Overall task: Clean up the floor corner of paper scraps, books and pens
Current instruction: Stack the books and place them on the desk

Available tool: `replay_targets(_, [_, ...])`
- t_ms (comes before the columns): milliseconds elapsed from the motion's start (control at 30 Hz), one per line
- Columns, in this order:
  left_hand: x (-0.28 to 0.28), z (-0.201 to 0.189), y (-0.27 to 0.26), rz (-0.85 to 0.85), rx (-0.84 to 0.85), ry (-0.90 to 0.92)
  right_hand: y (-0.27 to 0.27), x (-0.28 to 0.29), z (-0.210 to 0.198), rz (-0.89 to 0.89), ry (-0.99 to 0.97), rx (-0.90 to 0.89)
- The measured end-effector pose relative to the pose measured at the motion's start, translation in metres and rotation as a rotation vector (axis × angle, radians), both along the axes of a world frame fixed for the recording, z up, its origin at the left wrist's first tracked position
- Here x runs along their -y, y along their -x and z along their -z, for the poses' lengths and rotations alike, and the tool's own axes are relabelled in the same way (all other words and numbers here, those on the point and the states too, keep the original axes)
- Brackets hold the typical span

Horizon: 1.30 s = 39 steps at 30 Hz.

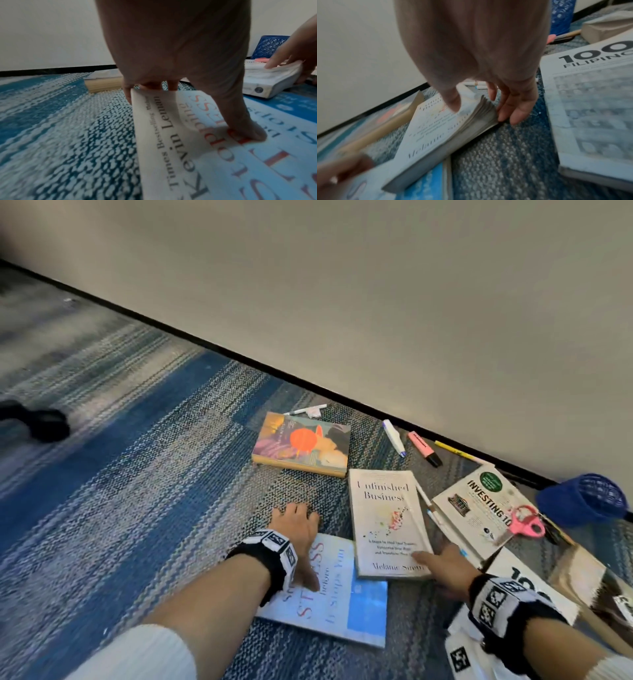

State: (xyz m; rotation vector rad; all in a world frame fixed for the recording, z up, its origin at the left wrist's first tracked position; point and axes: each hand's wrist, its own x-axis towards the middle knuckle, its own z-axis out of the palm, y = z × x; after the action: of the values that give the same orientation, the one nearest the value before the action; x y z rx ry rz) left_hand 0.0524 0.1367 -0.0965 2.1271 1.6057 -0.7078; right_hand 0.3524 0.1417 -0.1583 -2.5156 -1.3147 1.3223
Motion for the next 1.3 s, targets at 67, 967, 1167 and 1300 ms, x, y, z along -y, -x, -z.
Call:
replay_targets(67, [0.000, 0.001, 0.001, -0.005, 0.006, 0.033, 0.002, 0.001, -0.005, 0.054, 0.017, -0.097])
replay_targets(967, [-0.095, -0.055, -0.036, 0.465, 0.537, -0.301, -0.004, -0.001, -0.129, 0.108, -0.482, -0.360])
replay_targets(1167, [-0.111, -0.067, -0.052, 0.599, 0.585, -0.233, -0.011, 0.021, -0.104, 0.286, -0.134, -0.561])
replay_targets(1300, [-0.117, -0.066, -0.052, 0.632, 0.488, -0.350, 0.002, 0.035, -0.090, 0.270, 0.059, -0.511])
